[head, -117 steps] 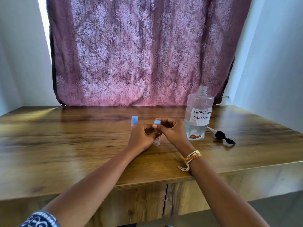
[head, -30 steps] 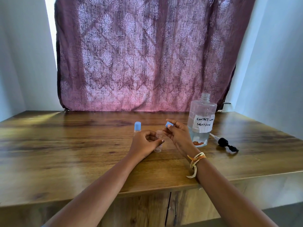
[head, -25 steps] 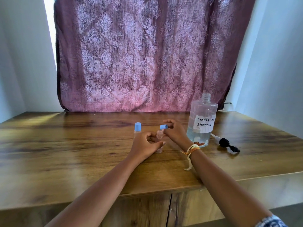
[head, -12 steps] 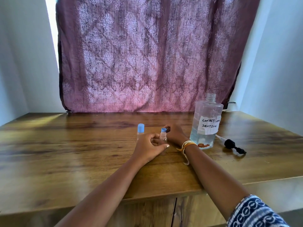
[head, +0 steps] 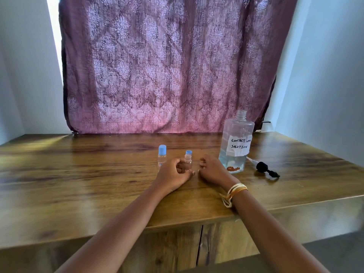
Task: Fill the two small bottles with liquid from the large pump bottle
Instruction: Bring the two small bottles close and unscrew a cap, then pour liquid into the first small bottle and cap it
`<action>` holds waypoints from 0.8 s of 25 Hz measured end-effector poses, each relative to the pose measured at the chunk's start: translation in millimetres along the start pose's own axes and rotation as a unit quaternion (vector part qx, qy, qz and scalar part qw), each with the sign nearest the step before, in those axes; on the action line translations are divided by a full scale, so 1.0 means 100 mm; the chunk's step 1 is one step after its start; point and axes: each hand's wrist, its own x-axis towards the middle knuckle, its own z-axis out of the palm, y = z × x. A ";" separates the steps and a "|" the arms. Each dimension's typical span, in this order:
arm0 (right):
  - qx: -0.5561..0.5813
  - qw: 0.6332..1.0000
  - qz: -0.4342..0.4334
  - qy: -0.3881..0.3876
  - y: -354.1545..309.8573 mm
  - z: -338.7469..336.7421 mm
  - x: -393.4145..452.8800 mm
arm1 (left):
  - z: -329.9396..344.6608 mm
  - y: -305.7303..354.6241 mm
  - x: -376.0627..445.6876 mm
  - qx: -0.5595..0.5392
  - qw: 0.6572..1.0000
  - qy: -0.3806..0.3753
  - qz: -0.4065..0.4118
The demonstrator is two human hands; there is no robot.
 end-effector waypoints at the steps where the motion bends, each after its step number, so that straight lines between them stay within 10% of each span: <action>1: -0.001 1.000 -0.008 0.004 0.02 -0.02 -0.10 | 0.00 -0.01 0.00 0.003 1.000 0.002 0.000; 7: 0.151 0.919 -0.079 0.356 0.07 -0.31 -0.55 | 0.01 0.02 -0.02 -0.001 1.000 -0.007 0.003; 12: 0.165 0.848 -0.109 0.491 0.09 -0.68 -0.38 | 0.01 -0.03 0.00 0.018 1.000 -0.005 -0.001; 20: 0.381 0.883 -0.040 0.271 0.45 -1.02 0.03 | 0.01 -0.04 0.00 -0.003 1.000 -0.011 0.007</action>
